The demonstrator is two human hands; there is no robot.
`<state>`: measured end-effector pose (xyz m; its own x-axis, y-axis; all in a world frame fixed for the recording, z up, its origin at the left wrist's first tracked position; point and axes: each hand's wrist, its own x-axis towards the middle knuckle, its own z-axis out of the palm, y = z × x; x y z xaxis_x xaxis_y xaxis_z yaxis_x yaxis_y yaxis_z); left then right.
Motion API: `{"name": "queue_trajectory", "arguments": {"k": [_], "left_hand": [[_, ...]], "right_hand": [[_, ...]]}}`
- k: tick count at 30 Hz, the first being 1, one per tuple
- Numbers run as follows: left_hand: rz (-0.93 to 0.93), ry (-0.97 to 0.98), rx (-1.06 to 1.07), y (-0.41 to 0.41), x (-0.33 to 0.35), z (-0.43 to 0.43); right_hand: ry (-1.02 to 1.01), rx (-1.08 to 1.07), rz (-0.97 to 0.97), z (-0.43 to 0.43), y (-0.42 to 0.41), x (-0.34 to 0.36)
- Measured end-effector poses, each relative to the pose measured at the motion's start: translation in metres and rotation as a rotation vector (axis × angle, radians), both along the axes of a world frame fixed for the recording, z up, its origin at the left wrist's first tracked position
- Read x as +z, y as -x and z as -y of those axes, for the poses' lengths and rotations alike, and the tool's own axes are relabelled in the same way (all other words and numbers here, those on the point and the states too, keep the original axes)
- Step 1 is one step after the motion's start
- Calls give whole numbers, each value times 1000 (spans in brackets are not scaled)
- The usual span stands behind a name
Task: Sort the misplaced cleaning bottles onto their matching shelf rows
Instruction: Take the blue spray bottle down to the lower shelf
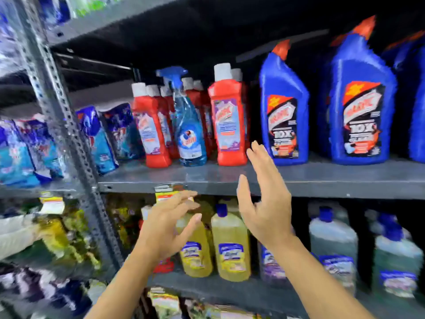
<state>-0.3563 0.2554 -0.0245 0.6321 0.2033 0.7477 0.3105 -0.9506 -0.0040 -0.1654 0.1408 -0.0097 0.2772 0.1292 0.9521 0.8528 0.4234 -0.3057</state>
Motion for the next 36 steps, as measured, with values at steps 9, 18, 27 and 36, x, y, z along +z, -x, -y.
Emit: {"name": "queue_trajectory", "arguments": {"k": [9, 18, 27, 36], "left_hand": [[39, -14, 141, 62, 27, -104], [-70, 73, 255, 59, 19, -152], [13, 23, 252, 57, 13, -156], [73, 2, 272, 53, 8, -158]], "right_hand": [[489, -158, -17, -90, 37, 50], [792, -203, -49, -166, 25, 95], [743, -31, -398, -213, 15, 118], [628, -111, -390, -220, 24, 109]]}}
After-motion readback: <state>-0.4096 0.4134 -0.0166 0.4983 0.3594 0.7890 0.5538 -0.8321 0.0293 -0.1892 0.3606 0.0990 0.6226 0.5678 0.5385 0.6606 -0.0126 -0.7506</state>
